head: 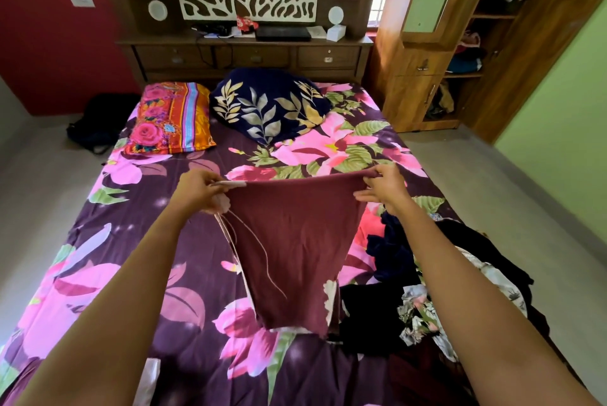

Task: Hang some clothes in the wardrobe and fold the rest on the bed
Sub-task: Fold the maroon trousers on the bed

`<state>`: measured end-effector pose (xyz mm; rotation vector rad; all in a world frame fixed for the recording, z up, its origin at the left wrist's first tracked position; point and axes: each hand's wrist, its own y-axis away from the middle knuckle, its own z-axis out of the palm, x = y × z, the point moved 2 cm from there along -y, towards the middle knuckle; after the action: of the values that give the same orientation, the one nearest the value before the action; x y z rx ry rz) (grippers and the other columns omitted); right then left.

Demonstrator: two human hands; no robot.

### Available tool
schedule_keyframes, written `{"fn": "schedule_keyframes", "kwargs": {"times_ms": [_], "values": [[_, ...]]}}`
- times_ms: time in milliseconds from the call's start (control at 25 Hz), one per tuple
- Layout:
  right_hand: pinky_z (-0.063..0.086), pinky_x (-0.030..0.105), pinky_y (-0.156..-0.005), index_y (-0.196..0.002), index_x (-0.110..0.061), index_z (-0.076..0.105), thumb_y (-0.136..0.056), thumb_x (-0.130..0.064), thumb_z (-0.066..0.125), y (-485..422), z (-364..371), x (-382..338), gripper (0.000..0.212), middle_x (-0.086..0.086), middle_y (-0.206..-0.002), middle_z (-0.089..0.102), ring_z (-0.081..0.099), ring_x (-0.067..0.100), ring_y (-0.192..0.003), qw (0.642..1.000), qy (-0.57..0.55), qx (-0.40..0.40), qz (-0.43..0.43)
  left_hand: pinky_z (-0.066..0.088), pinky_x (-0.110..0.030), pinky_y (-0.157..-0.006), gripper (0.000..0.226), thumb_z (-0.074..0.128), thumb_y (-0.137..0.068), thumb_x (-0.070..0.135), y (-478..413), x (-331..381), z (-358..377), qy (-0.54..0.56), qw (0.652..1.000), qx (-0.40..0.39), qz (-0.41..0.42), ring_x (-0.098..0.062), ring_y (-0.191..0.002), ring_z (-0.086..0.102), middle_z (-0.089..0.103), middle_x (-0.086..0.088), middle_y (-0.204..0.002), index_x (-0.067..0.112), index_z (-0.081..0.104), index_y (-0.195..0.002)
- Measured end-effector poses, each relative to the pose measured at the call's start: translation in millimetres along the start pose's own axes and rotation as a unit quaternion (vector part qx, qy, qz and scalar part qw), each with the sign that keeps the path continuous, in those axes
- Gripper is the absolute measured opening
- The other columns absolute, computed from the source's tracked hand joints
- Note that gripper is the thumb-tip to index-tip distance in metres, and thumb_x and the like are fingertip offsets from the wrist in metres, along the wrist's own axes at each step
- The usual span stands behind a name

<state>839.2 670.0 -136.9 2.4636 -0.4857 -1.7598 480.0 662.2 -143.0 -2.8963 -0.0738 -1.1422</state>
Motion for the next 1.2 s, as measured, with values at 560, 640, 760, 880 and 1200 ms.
{"fn": "schedule_keyframes", "kwargs": {"times_ms": [560,640,760,880,1200], "values": [[0.050,0.024,-0.081,-0.101,-0.004,0.062,-0.087,0.007,0.055,-16.8,25.6,87.3,0.019,0.011,-0.096,0.062,0.058,0.020,-0.092,0.987,0.024,0.058,-0.146,0.045,-0.025,-0.077,0.020,0.065,-0.079,-0.006,7.0,-47.1,54.5,0.041,0.991,0.111,0.054,-0.027,-0.085,0.066,0.070,-0.022,-0.094,-0.005,0.070,-0.098],[0.046,0.020,-0.076,-0.101,0.003,0.063,-0.086,0.011,0.055,8.8,33.8,139.4,0.019,0.014,-0.096,0.064,0.057,0.018,-0.089,0.983,0.124,0.007,-0.137,0.047,-0.035,-0.078,0.020,0.067,-0.076,-0.008,41.9,-82.9,88.7,0.022,0.998,0.063,0.005,-0.035,-0.087,0.067,0.070,-0.025,-0.092,-0.006,0.071,-0.096],[0.041,0.011,-0.074,-0.097,0.006,0.064,-0.081,0.017,0.054,47.5,44.8,216.9,0.022,0.021,-0.096,0.066,0.058,0.020,-0.085,0.967,0.218,-0.079,-0.110,0.046,-0.038,-0.072,0.017,0.070,-0.073,-0.009,97.2,-128.2,137.2,-0.034,0.998,-0.027,-0.040,-0.039,-0.080,0.067,0.069,-0.030,-0.083,-0.009,0.072,-0.090],[0.040,0.019,-0.072,-0.089,0.005,0.063,-0.074,0.022,0.051,87.5,56.9,291.7,0.025,0.022,-0.092,0.064,0.062,0.031,-0.084,0.943,0.285,-0.153,-0.072,0.047,-0.040,-0.068,0.016,0.069,-0.072,-0.010,152.4,-163.7,180.2,-0.061,0.989,-0.114,-0.077,-0.041,-0.078,0.066,0.068,-0.031,-0.080,-0.008,0.072,-0.087],[0.040,0.033,-0.077,-0.086,0.008,0.063,-0.068,0.025,0.046,156.6,72.6,388.6,0.029,0.024,-0.091,0.062,0.059,0.034,-0.087,0.894,0.366,-0.258,-0.013,0.046,-0.038,-0.075,0.019,0.069,-0.077,-0.002,258.0,-218.0,241.0,-0.101,0.950,-0.216,-0.200,-0.039,-0.092,0.064,0.069,-0.026,-0.094,-0.004,0.072,-0.095]]}}
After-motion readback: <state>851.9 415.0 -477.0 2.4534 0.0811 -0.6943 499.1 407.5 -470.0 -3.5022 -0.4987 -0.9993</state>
